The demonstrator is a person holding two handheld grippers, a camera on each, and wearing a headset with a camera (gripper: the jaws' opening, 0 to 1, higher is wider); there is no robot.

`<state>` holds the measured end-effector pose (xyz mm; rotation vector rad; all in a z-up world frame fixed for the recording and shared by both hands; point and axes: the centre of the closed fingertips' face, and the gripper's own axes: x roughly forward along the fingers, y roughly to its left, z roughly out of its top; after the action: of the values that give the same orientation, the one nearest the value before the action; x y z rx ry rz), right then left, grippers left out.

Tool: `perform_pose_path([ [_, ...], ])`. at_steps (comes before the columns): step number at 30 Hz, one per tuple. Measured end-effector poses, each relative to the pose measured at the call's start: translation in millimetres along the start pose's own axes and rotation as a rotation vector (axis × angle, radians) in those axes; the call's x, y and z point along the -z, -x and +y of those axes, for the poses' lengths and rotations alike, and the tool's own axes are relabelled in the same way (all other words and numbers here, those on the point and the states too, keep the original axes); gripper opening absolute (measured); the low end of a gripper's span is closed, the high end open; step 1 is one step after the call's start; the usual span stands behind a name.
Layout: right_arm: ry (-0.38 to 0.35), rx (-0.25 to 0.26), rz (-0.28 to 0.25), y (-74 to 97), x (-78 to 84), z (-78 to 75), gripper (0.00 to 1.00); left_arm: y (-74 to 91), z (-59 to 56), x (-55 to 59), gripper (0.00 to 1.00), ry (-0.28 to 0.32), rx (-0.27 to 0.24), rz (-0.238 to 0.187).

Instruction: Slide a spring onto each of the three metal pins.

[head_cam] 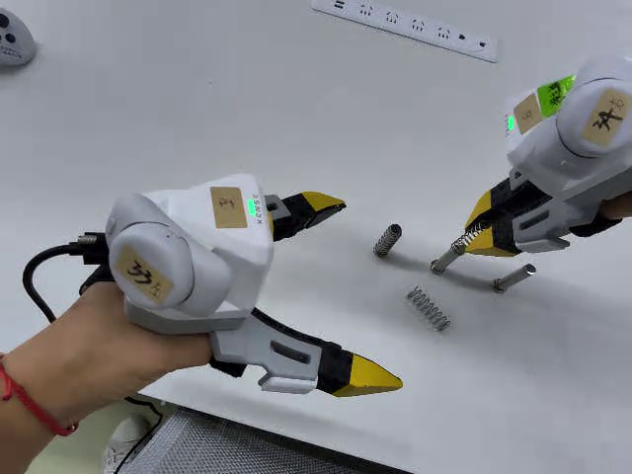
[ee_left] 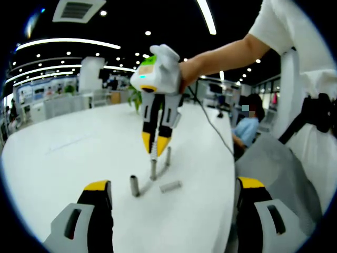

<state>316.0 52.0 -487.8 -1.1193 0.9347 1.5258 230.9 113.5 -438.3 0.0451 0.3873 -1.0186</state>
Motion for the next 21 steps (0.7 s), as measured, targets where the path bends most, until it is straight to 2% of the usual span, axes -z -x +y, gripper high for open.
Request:
perform_pose_path([
  [2,0.017,0.004,0.011,-2.6,2.5,-1.3,0.12,-0.3,-0.3,0.1,0.99,0.002,0.001,-0.001],
  [21,0.003,-0.011,0.014,-18.4,1.6,2.1,0.12,1.1,1.0,5.8,0.99,0.013,-0.003,0.004],
])
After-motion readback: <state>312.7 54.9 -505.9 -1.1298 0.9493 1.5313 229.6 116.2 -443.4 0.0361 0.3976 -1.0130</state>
